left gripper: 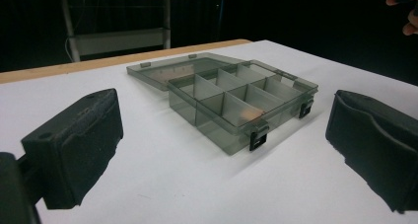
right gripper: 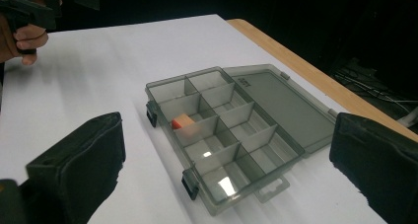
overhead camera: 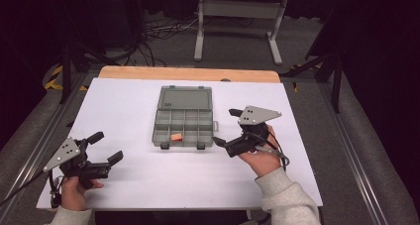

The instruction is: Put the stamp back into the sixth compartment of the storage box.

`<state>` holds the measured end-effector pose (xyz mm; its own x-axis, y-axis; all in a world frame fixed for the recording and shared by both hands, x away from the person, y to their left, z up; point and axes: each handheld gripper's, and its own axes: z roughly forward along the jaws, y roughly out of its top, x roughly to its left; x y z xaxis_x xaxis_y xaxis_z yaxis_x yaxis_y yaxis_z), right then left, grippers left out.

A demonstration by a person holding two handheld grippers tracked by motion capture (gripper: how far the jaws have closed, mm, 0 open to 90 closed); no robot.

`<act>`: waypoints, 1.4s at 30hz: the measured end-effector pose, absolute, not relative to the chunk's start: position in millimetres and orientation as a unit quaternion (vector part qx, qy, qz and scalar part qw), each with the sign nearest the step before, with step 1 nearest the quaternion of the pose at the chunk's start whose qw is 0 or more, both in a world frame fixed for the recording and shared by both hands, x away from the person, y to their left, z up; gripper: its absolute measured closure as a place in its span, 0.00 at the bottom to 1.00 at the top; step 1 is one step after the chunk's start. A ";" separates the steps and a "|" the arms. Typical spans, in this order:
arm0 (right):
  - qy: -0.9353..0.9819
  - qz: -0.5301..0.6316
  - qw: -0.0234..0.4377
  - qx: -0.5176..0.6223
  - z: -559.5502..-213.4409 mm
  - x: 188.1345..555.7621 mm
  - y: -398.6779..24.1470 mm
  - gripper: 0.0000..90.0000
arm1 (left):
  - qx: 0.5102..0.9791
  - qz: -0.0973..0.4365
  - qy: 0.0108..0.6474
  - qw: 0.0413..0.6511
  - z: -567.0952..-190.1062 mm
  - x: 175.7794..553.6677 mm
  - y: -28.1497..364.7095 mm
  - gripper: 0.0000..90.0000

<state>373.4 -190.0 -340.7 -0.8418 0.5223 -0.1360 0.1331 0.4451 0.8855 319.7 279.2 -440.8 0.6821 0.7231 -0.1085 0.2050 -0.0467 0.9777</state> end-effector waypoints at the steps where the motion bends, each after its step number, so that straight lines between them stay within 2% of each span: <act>1: 0.823 0.491 0.200 0.201 -342.8 372.2 -193.8 0.01 | 0.690 0.215 0.336 0.604 -441.0 319.8 279.0 0.02; 30: 0.765 0.539 0.218 0.279 -414.6 341.9 -270.8 0.02 | 0.697 0.221 0.323 0.601 -447.4 319.9 277.8 0.02; 42: 0.765 0.526 0.212 0.306 -448.2 335.5 -278.7 0.01 | 0.698 0.224 0.322 0.599 -448.3 319.7 276.3 0.02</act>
<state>335.5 -278.7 -448.2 -0.7229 0.6910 -0.0015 0.2454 0.2588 0.9342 319.7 276.3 -448.3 0.6924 0.7178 -0.0736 0.1809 -0.0740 0.9807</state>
